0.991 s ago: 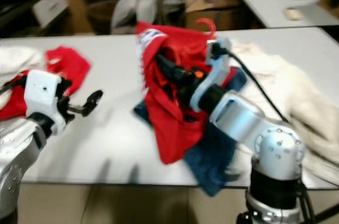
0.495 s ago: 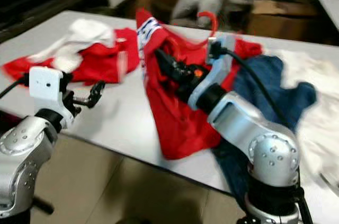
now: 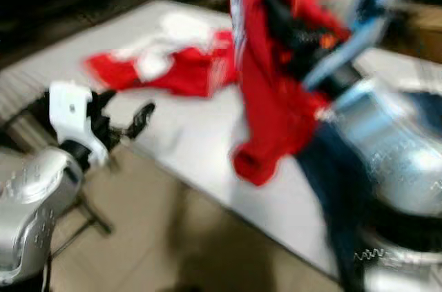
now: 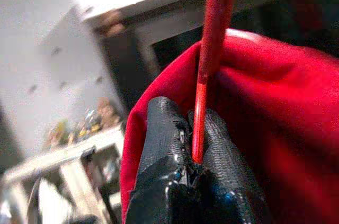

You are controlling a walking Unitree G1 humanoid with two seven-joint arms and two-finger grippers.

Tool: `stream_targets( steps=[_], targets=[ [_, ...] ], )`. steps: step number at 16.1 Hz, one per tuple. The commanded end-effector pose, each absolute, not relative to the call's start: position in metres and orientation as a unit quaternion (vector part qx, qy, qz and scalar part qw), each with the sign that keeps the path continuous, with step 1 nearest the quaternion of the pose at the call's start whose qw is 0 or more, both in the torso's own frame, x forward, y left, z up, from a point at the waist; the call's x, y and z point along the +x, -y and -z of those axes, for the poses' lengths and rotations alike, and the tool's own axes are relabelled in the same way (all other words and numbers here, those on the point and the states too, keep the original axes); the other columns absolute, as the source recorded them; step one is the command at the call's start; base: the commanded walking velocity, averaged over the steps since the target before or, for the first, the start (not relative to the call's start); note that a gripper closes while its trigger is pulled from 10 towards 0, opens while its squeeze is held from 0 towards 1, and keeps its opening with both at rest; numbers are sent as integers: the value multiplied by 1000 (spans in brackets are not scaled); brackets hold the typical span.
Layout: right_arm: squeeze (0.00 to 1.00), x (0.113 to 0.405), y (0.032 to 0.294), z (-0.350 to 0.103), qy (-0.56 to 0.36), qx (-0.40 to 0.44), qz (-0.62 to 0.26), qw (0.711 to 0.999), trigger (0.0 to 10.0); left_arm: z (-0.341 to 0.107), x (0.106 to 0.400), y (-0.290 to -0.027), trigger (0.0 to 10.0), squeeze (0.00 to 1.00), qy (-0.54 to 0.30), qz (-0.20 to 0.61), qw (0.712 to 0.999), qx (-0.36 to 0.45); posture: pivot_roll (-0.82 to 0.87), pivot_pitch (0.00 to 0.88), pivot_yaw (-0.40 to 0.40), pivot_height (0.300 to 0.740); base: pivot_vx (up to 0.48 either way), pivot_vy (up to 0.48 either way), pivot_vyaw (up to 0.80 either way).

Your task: Hang hanger

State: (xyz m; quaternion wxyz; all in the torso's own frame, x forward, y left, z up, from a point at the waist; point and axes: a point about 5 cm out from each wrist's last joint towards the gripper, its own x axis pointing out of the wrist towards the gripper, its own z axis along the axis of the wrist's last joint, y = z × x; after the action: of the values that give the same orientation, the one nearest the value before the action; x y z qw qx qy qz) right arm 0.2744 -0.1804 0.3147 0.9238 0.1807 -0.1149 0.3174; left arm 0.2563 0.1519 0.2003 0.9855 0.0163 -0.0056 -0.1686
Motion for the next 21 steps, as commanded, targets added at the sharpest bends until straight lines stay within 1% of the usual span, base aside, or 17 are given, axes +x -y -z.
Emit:
stream_targets(
  steps=[1,3,5,7,9,11,13,14,15,16,18,20,21],
  targets=[
    [0,264,179,-333,154,171,-355,906,10000,-206,255,-152,10000,1000,19,177,984,20,-153,0,98,740,0,0,769],
    [0,252,184,-348,177,157,-389,890,10000,-207,257,-151,10000,1000,24,180,983,20,-158,0,99,740,0,0,750],
    [0,243,181,-342,166,132,-418,883,10000,-208,259,-150,10000,1000,25,182,983,21,-158,0,99,740,0,0,541],
    [0,240,177,-322,118,137,-437,881,10000,-207,257,-147,10000,1000,22,193,981,22,-162,0,99,740,0,0,672],
    [0,239,172,-309,89,138,-441,882,10000,-207,258,-147,10000,1000,22,193,981,23,-161,0,91,740,0,0,784],
    [0,238,163,-289,52,137,-446,883,10000,-206,258,-148,10000,1000,20,192,981,30,-155,0,86,740,0,0,788],
    [0,241,148,-264,-3,174,-435,883,10000,-204,257,-151,10000,1000,6,189,981,42,-140,0,77,740,0,0,794],
    [0,242,144,-256,-23,173,-429,887,10000,-203,256,-152,10000,1000,-1,185,982,46,-140,0,77,740,0,0,800],
    [0,245,138,-235,-55,140,-403,903,10000,-200,256,-156,10000,1000,-11,178,982,67,-132,0,74,740,0,0,800],
    [0,254,136,-223,-63,128,-349,926,10000,-197,255,-161,10000,1000,-21,167,982,86,-129,0,71,740,0,0,800],
    [0,269,138,-209,-61,155,-257,952,10000,-194,255,-165,10000,1000,-34,157,983,86,-124,0,67,740,0,0,800],
    [0,278,140,-193,-76,151,-206,964,10000,-188,252,-164,10000,1000,-47,161,981,94,-113,0,69,740,0,0,800],
    [0,281,136,-186,-84,154,-201,964,10000,-185,250,-162,10000,1000,-55,164,980,95,-108,0,69,740,0,0,800]
  ],
)
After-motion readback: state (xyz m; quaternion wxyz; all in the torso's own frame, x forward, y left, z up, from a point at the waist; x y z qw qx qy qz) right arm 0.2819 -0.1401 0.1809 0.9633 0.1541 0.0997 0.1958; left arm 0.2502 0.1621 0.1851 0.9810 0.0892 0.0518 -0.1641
